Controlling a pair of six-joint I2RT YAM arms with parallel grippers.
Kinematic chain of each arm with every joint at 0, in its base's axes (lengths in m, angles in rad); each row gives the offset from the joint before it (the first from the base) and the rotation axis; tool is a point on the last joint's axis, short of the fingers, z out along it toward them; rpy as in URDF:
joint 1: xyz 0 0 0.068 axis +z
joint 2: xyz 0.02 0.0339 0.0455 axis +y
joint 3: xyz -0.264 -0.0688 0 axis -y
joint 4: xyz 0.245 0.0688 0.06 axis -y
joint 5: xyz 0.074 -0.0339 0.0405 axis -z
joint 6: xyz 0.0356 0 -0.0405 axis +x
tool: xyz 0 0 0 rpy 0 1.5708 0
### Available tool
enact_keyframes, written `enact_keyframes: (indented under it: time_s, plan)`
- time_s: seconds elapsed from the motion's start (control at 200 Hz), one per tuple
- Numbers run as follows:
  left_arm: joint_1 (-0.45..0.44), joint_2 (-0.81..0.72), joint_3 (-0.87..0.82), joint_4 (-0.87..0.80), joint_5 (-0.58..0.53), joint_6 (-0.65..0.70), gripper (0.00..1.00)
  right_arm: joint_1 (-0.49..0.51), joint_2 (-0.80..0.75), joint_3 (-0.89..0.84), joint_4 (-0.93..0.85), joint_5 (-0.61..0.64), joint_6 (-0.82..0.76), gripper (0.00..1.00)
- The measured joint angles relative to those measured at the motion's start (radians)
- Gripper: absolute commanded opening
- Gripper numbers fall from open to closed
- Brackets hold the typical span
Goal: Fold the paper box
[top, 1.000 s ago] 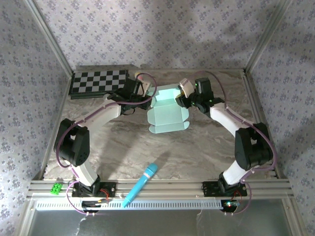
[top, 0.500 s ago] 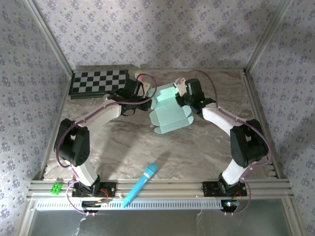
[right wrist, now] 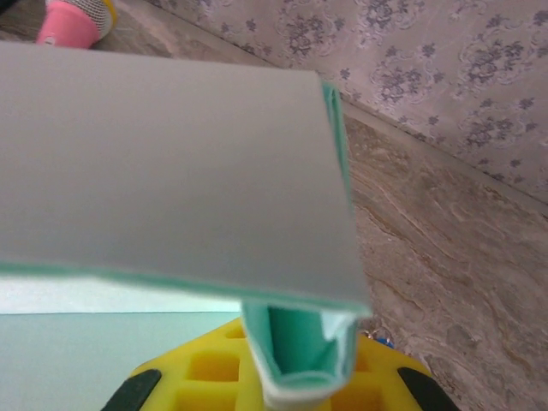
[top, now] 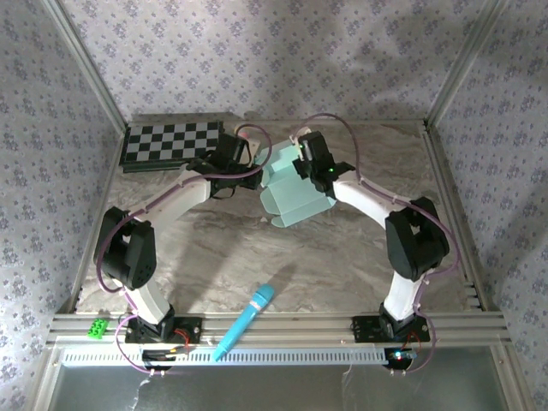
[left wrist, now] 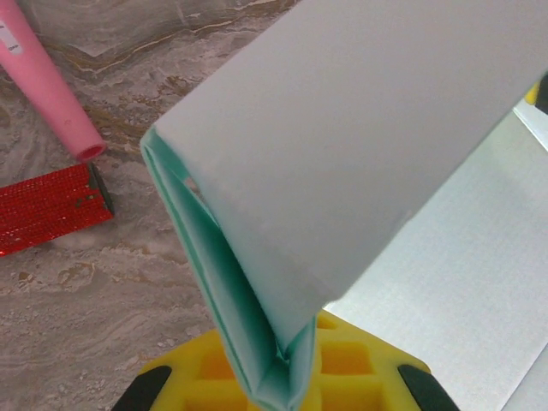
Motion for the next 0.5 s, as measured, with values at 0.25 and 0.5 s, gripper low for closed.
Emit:
enact_keyframes:
  time_s: [0.25,0.5]
  plan:
    - [0.0,0.0,0.003,0.0,-0.019,-0.029,0.0,0.043,0.06,0.101,-0.103,0.158,0.08,0.07]
    - [-0.001,0.012,0.013,0.008,-0.019,-0.05,0.0,0.056,0.126,0.215,-0.244,0.249,0.201,0.04]
